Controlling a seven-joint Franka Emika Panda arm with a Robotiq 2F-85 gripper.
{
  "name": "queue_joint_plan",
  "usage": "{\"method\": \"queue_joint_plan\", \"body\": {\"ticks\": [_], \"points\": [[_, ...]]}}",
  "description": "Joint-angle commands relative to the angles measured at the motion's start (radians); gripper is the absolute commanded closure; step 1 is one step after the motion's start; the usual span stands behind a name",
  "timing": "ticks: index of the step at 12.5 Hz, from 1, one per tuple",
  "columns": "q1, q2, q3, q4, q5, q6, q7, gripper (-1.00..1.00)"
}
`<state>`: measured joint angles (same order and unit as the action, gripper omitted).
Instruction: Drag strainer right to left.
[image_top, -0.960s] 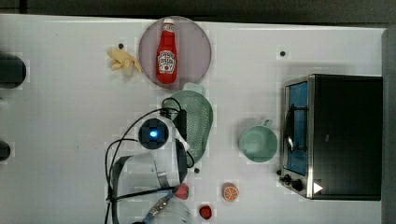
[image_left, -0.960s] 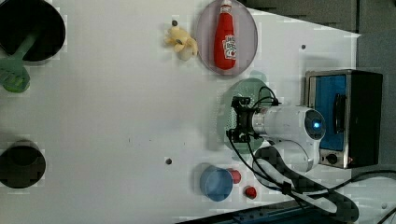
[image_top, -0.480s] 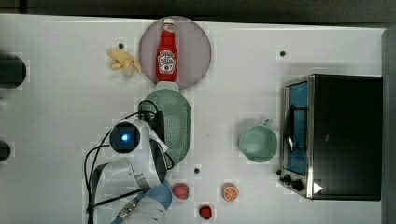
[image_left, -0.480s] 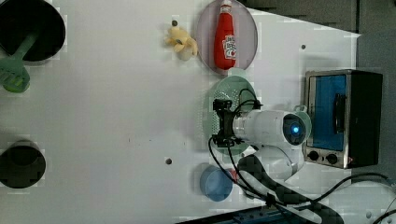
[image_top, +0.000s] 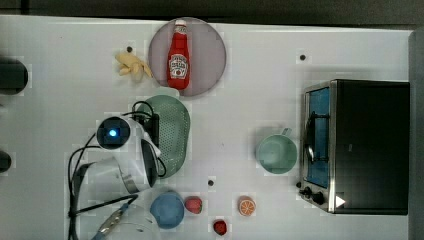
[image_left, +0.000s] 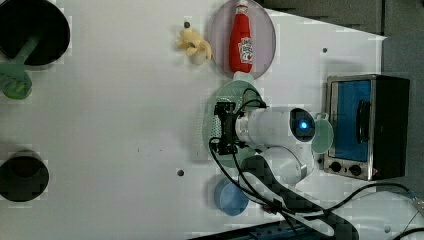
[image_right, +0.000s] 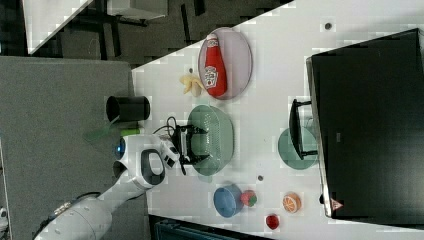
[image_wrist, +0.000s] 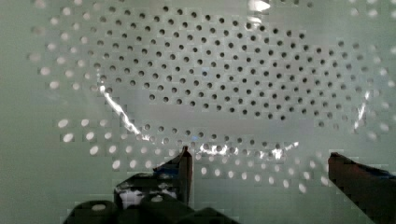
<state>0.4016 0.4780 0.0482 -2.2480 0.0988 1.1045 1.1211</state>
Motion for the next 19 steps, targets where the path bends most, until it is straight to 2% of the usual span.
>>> {"method": "queue_joint_plan", "body": {"ticks": [1,9,13,19], "points": [[0.066,0.051,0.024,0.098,0.044,-0.025,0.027,-1.00],[0.163,0.140,0.024,0.240,0.169,-0.041,0.049,-1.00],[0.207,0.169,0.024,0.287,0.174,-0.040,0.154,-1.00],[0.257,0.221,0.023,0.366,0.174,-0.039,0.157,-1.00]]}}
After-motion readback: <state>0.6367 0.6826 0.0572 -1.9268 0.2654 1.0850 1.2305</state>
